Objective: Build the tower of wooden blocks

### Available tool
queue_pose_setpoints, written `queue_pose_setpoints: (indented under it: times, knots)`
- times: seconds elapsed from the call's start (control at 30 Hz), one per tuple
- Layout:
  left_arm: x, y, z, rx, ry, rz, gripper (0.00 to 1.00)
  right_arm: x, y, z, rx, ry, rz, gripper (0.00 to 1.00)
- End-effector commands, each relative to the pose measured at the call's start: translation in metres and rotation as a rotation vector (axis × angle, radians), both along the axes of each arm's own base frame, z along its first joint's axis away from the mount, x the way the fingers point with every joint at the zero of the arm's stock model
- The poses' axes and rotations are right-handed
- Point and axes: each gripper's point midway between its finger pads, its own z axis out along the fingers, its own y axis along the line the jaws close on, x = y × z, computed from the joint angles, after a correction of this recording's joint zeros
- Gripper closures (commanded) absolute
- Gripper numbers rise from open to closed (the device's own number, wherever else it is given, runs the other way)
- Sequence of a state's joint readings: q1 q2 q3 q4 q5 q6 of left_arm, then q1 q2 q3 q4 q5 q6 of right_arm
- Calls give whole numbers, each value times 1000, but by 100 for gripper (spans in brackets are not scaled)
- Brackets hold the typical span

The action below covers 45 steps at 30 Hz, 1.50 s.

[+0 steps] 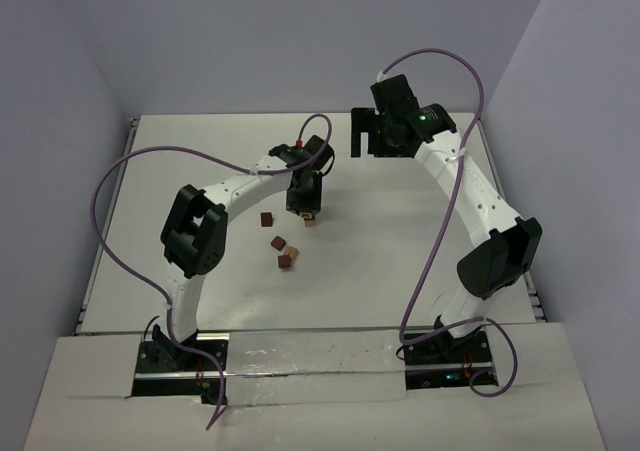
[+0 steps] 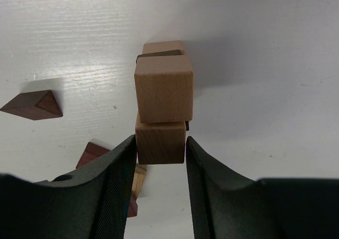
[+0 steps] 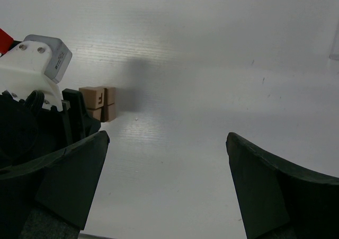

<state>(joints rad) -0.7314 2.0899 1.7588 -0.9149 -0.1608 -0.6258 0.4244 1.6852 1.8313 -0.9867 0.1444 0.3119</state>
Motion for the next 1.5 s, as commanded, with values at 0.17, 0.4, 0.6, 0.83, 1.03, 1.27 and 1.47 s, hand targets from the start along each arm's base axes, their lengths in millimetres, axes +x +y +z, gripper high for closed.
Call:
queue_pose_setpoints:
  times: [0.17,0.4,0.6,0.83,1.03,1.27,1.47]
  knots:
    - [5,-14,17,-52,-31,2,51,3,-1,11,11,-39,7,0]
    - [6,-13,16,-44,-33,5,42,3,1,12,15,-40,12,0]
    - [4,-18,15,-60,-21,-4,43,3,0,12,13,-41,10,0]
    - [3,-23,16,-82,-10,-19,45,3,1,11,14,-37,13,0]
    - [3,-24,17,-87,-11,-23,46,2,0,11,12,-38,14,0]
    - [2,-19,19,-81,-20,-17,46,2,1,12,16,-38,20,0]
    - [-7,-12,40,-114,-64,-45,43,0,3,13,24,-38,31,0]
